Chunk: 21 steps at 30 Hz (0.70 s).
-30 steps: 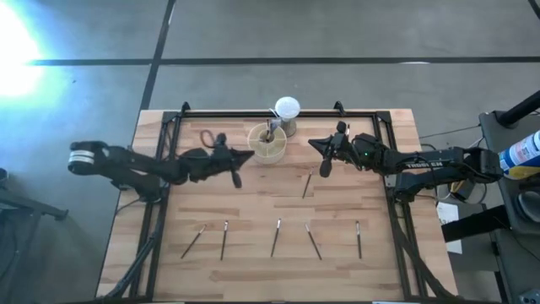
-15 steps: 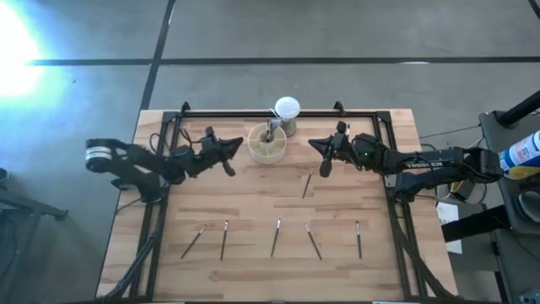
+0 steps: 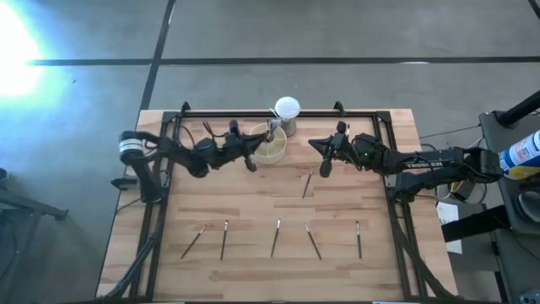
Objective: Put items in baskets/containers
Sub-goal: Put the black eyeshadow brush into the white organizer
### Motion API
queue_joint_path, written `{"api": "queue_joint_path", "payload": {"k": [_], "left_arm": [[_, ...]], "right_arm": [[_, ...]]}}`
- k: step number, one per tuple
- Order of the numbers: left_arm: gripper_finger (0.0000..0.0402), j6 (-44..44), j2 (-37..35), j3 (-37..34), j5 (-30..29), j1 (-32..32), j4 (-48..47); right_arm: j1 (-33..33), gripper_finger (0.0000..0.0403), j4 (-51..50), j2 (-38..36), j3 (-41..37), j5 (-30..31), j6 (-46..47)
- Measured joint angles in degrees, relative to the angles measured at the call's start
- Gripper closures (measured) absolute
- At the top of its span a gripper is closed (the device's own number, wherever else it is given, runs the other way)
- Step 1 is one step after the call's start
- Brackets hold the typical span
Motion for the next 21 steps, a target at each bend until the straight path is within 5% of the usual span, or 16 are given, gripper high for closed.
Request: {"api": "queue_joint_path", "payload": {"k": [21], "left_arm": [[0.0400,1.0,7.3,2.8,1.0,1.5,0.0]], "right_arm": [[0.0,0.0394,0.0,0.0,-0.1,0.0,-0.4]]}}
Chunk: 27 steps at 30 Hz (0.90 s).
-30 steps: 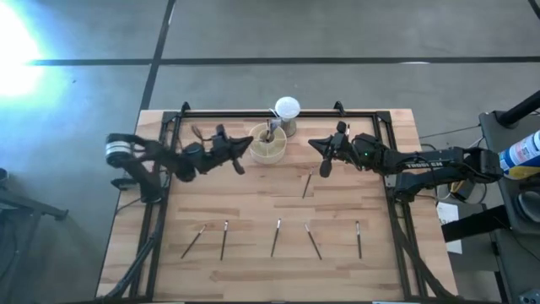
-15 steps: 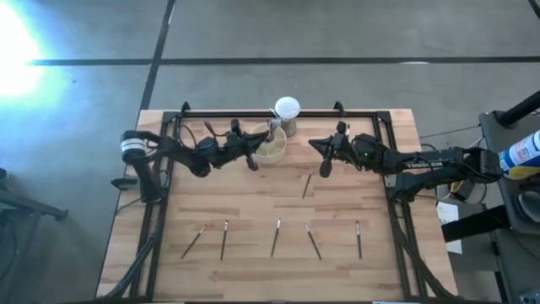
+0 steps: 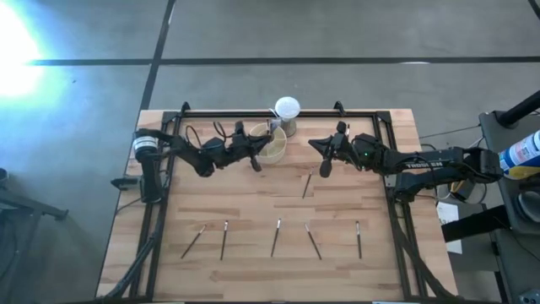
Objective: Put items in baskets/containers
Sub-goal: Put the black eyeshadow brush into the white organizer
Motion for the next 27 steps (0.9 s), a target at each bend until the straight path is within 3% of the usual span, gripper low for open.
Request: {"api": "queue_joint_path", "payload": {"k": [20,27], "left_arm": [[0.0364,-4.9,-1.1,-0.3,0.6,-0.1,-5.3],[0.0362,-4.8,-6.5,-1.4,5.1,-0.9,-9.6]], "right_arm": [[0.0,0.0394,0.0,0.0,0.0,0.0,0.0],[0.0,0.0394,-0.1,0.0,-0.1,0.0,0.0]]}}
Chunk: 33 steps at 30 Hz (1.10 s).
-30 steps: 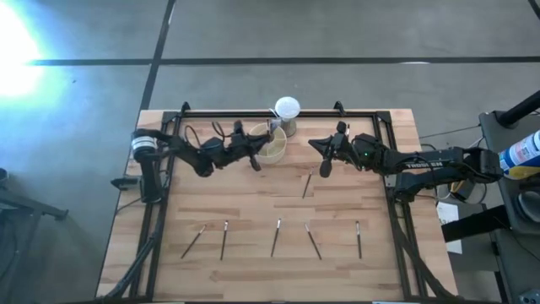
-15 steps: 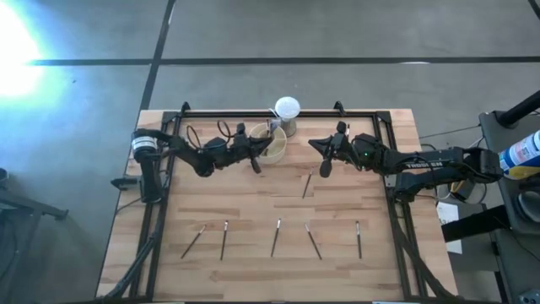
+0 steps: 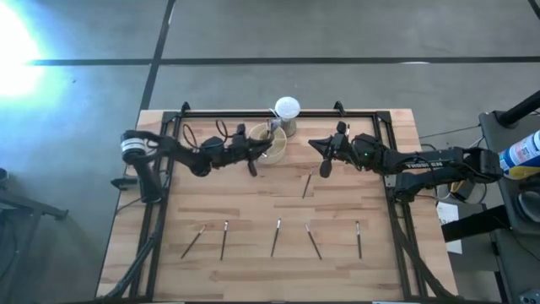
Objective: Put items in baskets/containers
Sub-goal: Put the black eyeshadow brush into the white organizer
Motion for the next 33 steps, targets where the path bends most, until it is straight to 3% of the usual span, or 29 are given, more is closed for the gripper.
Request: {"api": "queue_joint_path", "payload": {"k": [7,15,21,26,33], "left_arm": [[0.0362,4.6,-7.7,-4.2,0.1,-3.5,-8.2],[0.0362,7.1,-11.3,-13.8,1.2,-3.5,-3.9],[0.0362,6.6,-11.5,-17.8,0.7,-3.1,-3.1],[0.0362,6.3,-11.4,-19.1,-0.9,-3.0,-3.2],[0.0362,5.8,-11.4,-19.1,-1.6,-3.0,-3.9]], "right_arm": [[-0.1,0.0394,-2.3,0.0,0.0,0.0,-0.4],[-1.0,0.0394,-5.3,0.0,-0.1,0.6,0.1],[-0.2,0.0394,-10.0,1.3,-0.1,0.9,10.2],[3.6,0.0394,-14.7,7.1,-0.5,10.9,20.9],[6.3,0.0394,-15.3,16.6,0.8,12.5,33.5]]}}
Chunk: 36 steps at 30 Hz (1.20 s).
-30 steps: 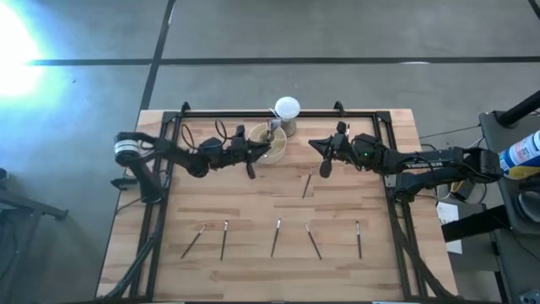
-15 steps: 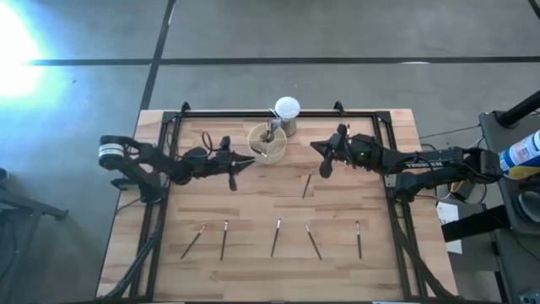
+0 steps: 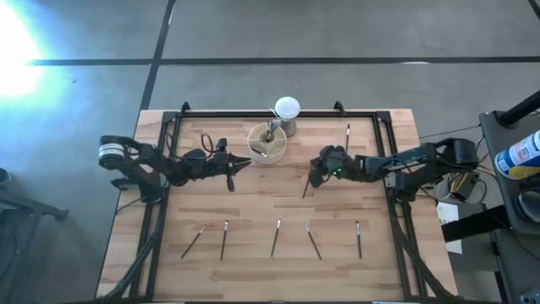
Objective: Put items in baskets/containers
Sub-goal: Put the black eyeshadow brush into the white organizer
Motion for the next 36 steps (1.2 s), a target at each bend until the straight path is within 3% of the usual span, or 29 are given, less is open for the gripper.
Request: {"api": "queue_joint_path", "payload": {"k": [6,13,18,29,36], "left_arm": [[0.0362,0.0,0.0,0.0,-0.8,0.0,-1.3],[0.0362,-0.1,0.0,0.0,-0.9,0.0,-1.7],[0.0362,-0.2,0.0,0.0,-1.0,0.0,-2.1],[0.0362,-0.2,0.1,0.0,-1.0,0.0,-2.4],[0.0362,-3.7,0.1,0.0,-1.3,0.1,-2.5]], "right_arm": [[0.1,0.0372,-8.3,5.0,2.9,0.1,5.2],[0.1,0.0318,-9.2,11.5,6.0,-0.2,7.8],[0.1,0.0302,-9.6,16.2,10.0,0.6,5.3],[0.2,0.0385,-16.7,20.7,15.9,0.3,-0.7],[0.4,0.0390,-17.2,18.4,15.7,-1.9,-2.9]]}}
